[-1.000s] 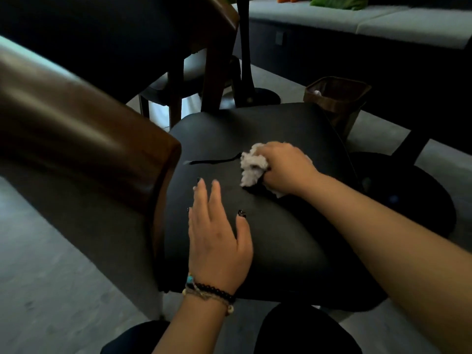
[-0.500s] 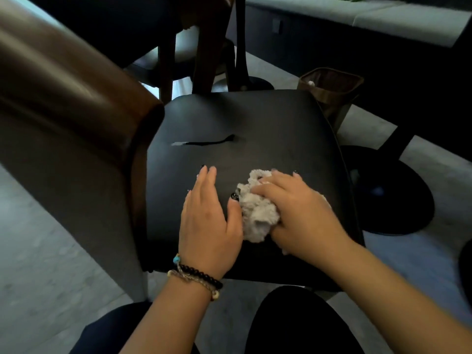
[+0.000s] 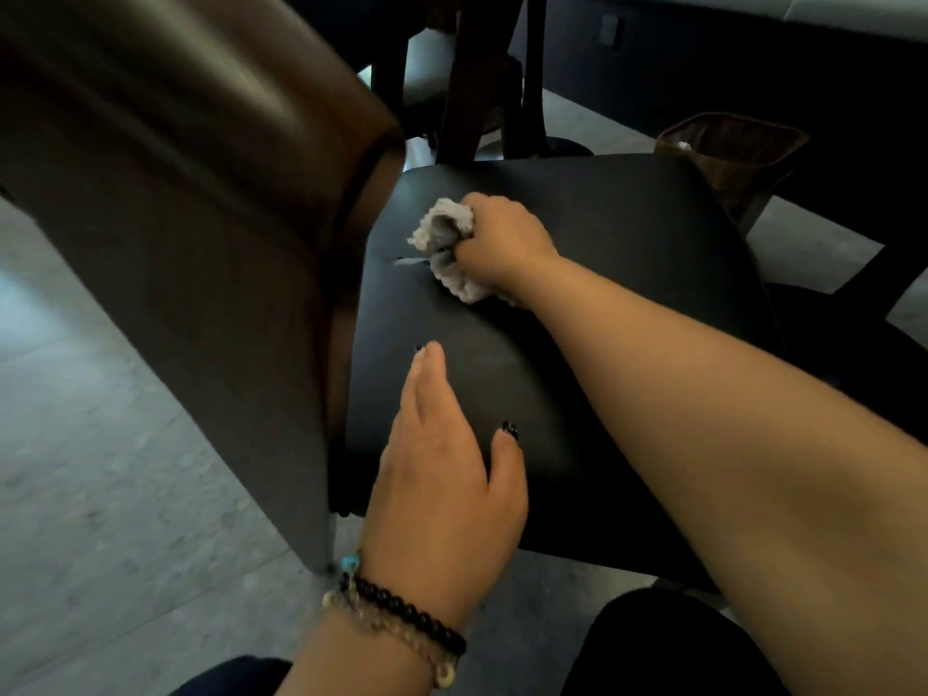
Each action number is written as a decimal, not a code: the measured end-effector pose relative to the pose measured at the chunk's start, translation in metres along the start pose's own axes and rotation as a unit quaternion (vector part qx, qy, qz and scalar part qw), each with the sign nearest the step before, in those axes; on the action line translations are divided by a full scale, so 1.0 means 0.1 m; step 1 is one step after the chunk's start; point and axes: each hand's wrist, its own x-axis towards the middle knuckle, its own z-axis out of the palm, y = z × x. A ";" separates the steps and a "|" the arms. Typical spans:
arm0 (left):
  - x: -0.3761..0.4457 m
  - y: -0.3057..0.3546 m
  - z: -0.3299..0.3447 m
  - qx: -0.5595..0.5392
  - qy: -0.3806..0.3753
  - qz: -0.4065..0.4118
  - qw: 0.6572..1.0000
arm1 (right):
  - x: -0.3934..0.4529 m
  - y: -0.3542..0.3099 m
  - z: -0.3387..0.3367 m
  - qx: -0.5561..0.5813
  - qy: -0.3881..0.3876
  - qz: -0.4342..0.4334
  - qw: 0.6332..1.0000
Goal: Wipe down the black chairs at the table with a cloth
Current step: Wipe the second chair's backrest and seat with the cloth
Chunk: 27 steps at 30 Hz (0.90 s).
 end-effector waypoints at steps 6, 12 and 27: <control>0.03 -0.07 -0.08 -0.012 0.024 -0.019 0.999 | -0.31 -0.26 0.15 -0.013 -0.075 -0.184 0.980; 0.05 0.00 -0.03 0.002 0.046 -0.007 0.999 | -0.04 0.05 -0.11 0.003 -0.043 -0.080 0.996; 0.03 0.05 0.05 -0.121 0.126 -0.001 0.985 | -0.28 -0.19 -0.13 -0.011 -0.090 -0.192 0.977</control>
